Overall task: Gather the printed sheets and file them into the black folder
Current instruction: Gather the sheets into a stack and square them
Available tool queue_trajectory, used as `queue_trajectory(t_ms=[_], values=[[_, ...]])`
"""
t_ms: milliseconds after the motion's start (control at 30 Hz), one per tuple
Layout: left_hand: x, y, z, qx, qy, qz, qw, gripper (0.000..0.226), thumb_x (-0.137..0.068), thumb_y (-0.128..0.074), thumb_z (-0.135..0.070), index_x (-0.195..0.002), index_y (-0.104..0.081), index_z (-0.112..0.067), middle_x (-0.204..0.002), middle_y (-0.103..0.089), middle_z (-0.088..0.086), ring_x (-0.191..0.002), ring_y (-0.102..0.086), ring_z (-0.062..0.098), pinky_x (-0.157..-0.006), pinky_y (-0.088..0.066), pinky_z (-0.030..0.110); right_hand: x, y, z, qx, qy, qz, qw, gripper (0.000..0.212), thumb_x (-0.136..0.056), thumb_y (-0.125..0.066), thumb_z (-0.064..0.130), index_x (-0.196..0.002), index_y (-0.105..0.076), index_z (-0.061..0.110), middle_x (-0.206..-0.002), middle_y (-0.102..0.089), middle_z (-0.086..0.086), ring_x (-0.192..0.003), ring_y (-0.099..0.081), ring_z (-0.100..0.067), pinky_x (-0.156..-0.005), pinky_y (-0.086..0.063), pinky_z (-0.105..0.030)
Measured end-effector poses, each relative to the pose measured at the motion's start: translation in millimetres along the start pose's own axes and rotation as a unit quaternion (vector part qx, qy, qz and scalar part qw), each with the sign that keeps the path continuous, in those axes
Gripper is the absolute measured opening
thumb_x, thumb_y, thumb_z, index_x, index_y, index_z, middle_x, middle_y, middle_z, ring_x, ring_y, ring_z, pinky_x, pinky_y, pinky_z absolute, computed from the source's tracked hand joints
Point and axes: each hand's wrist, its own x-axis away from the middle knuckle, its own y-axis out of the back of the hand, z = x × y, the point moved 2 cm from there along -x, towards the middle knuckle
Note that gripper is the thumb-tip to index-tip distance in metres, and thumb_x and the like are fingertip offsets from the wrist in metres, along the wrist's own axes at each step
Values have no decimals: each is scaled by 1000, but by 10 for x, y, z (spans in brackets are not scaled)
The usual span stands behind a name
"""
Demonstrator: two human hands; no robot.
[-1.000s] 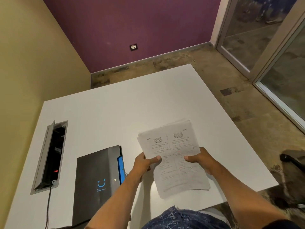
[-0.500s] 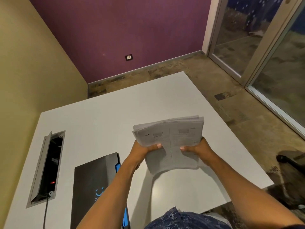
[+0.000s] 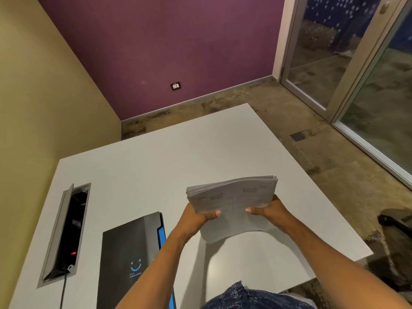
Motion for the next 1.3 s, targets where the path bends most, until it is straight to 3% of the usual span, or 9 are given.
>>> queue_trajectory(t_ms=[133,333,500,600,733,867,1000,1133,1300], values=[[7,-26,111,3,21,-13,1000,48,-75,-89,-22,-114,-68,-40,-116,-74,-13,-106,-70,4,-79,-57,16,-14,80,-54,8,8,-1,1000,74,-38,-101,28,-107,-77,19,-102,-82,0,-95,-78,-16,-78,-62,-27],[-39,-30,179,35,50,-25,998,46,-74,-89,-13,-113,-71,-29,-113,-77,-7,-103,-72,9,-80,-57,18,-23,91,-21,-41,31,-13,999,59,-42,-100,31,-97,-83,17,-104,-82,-7,-94,-79,-24,-71,-63,-26],[-90,-150,159,79,55,-36,995,53,-73,-88,-8,-121,-69,-19,-117,-76,2,-107,-71,16,-89,-58,28,-78,-23,-12,-58,35,-11,998,67,-33,-104,40,-95,-84,24,-102,-82,-5,-93,-79,-20,-76,-65,-33],[-90,-150,141,76,49,-60,994,39,-78,-86,-16,-114,-73,-24,-112,-77,-2,-102,-73,12,-80,-58,22,-91,35,-44,-37,25,2,999,66,-43,-104,35,-104,-82,19,-108,-82,-5,-98,-78,-20,-83,-63,-36],[-106,-157,139,58,63,-129,988,33,-82,-80,-39,-110,-74,-23,-102,-79,-4,-102,-72,20,-82,-57,32,-11,191,-246,4,-14,26,1000,52,-56,-102,21,-103,-81,16,-106,-82,-4,-100,-78,-24,-76,-63,-25],[-114,-88,240,199,109,-218,949,33,-88,-75,-31,-117,-70,-16,-106,-78,6,-104,-72,29,-92,-57,49,109,327,-503,-59,-54,-31,996,60,-58,-99,26,-111,-78,8,-109,-80,-17,-99,-78,-34,-81,-65,-41],[-94,-63,337,457,128,-180,861,40,-93,-69,-14,-133,-61,-12,-124,-71,16,-116,-67,35,-101,-50,58,109,175,-429,-254,-26,-31,966,58,-73,-90,15,-127,-71,8,-123,-75,-16,-110,-75,-32,-81,-64,-38],[-47,-121,420,554,140,-96,815,42,-97,-64,-14,-138,-57,-10,-138,-62,19,-128,-58,38,-115,-35,59,47,-121,-247,-282,-6,-2,959,65,-74,-86,11,-136,-64,8,-131,-72,-15,-119,-70,-32,-91,-61,-46],[-34,176,421,383,136,-150,901,50,-82,-77,-8,-130,-64,-10,-127,-70,16,-113,-69,32,-92,-57,51,2,-125,-97,-225,33,-92,969,56,-72,-83,8,-126,-70,3,-120,-76,-18,-109,-74,-35,-84,-64,-43]])
